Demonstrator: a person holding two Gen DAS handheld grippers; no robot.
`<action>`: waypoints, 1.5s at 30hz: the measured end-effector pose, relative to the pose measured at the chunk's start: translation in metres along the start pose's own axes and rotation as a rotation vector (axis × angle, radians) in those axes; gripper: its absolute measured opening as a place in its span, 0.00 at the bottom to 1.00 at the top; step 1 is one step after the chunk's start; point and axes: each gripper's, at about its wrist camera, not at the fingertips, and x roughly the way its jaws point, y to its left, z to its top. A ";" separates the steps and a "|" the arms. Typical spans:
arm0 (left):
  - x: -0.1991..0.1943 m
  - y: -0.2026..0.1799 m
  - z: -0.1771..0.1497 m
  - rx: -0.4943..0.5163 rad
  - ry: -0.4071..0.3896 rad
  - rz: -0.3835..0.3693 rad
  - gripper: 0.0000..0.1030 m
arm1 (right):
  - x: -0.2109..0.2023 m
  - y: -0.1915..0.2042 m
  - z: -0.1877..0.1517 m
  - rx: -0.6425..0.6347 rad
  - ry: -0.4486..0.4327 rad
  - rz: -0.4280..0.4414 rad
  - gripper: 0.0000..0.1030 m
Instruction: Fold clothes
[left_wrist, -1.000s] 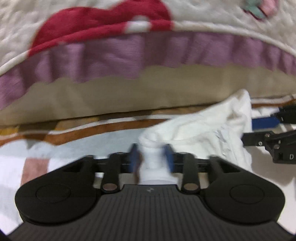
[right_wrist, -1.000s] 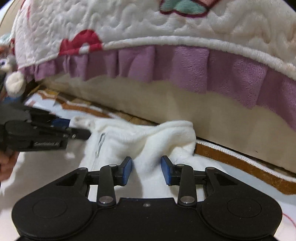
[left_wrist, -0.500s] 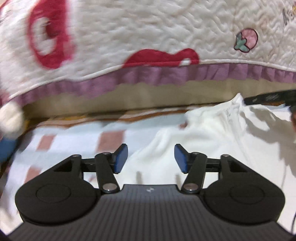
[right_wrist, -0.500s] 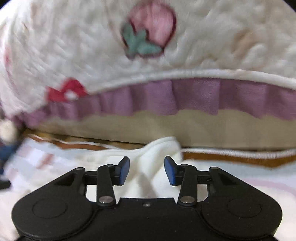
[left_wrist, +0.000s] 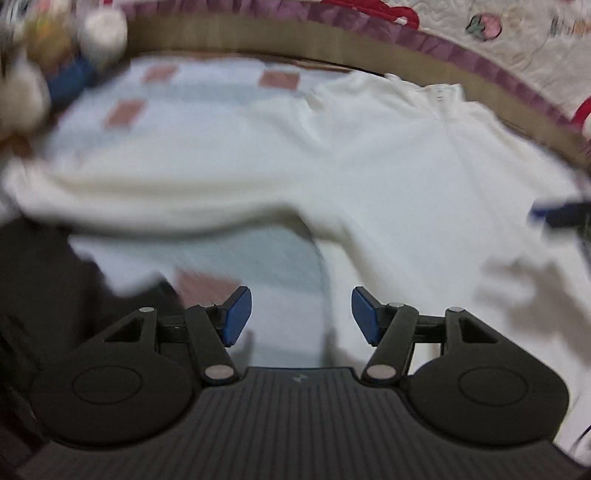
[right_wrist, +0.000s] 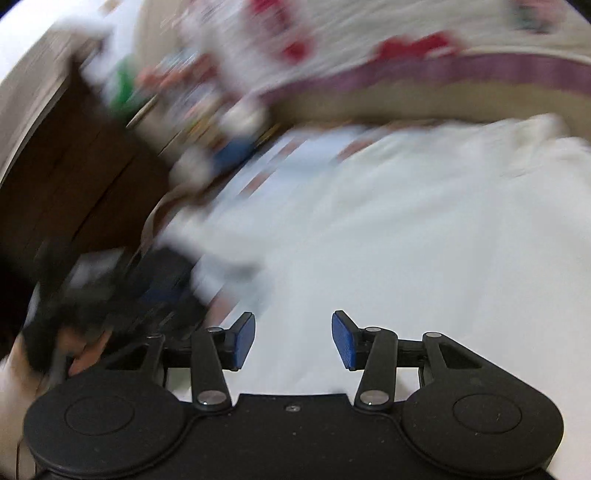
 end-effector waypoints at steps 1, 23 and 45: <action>0.002 0.002 -0.008 -0.029 0.003 -0.032 0.58 | 0.007 0.018 -0.010 -0.043 0.034 0.020 0.50; 0.005 0.016 -0.044 -0.114 -0.088 0.227 0.00 | 0.024 0.059 -0.099 -0.159 0.206 -0.027 0.53; -0.031 0.013 -0.080 -0.222 -0.039 -0.026 0.41 | 0.040 0.168 -0.180 -1.052 0.334 0.050 0.63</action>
